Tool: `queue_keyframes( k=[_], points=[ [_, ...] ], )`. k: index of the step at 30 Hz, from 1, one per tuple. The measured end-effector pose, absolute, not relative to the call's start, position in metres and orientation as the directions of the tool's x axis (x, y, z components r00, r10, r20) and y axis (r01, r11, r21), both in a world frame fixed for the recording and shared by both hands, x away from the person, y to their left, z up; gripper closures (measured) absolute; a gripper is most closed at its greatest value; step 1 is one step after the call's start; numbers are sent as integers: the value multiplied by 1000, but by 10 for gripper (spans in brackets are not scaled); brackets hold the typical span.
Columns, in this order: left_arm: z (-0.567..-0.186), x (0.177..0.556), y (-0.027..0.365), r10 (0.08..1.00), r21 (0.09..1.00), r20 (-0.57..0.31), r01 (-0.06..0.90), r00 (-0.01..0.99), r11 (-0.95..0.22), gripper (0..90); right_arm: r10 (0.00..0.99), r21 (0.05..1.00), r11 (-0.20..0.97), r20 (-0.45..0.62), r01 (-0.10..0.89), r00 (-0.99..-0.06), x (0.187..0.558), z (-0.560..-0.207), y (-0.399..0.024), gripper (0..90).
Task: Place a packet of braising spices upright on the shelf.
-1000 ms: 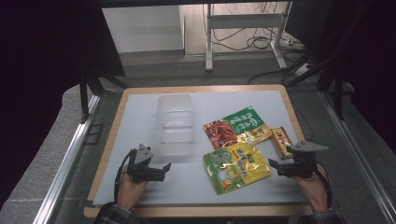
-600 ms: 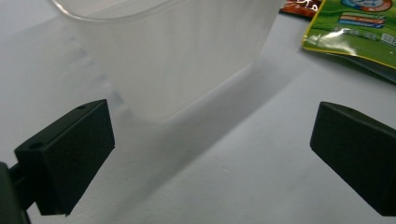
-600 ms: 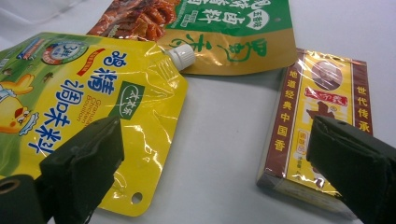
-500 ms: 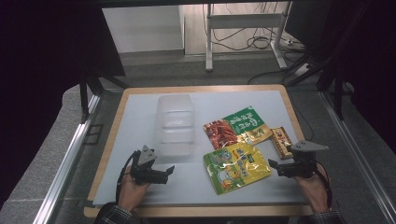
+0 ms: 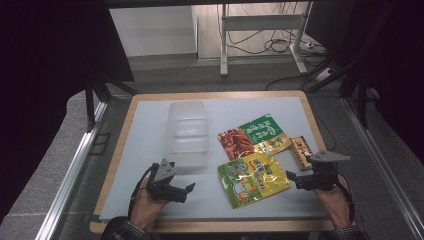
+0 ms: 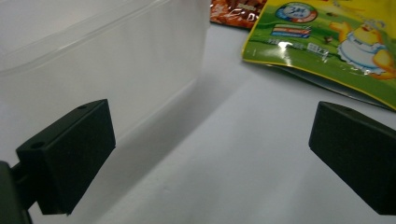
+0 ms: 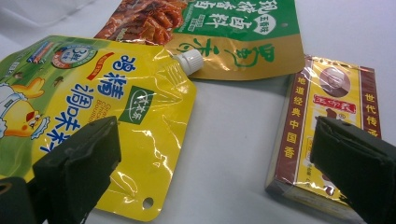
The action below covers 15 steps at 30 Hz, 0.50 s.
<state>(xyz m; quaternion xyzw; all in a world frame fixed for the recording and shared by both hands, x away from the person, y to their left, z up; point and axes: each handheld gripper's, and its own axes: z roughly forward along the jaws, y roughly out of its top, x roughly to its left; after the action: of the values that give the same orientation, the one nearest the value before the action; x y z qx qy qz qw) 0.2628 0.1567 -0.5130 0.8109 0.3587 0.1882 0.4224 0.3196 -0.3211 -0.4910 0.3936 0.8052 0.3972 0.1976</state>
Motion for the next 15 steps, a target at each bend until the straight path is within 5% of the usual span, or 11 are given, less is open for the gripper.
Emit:
queue_keyframes(
  k=[15],
  points=[
    [-510,257,140,710,812,21,402,704,-424,92,790,802,373,-11,466,-612,318,-489,-321,17]
  ],
)
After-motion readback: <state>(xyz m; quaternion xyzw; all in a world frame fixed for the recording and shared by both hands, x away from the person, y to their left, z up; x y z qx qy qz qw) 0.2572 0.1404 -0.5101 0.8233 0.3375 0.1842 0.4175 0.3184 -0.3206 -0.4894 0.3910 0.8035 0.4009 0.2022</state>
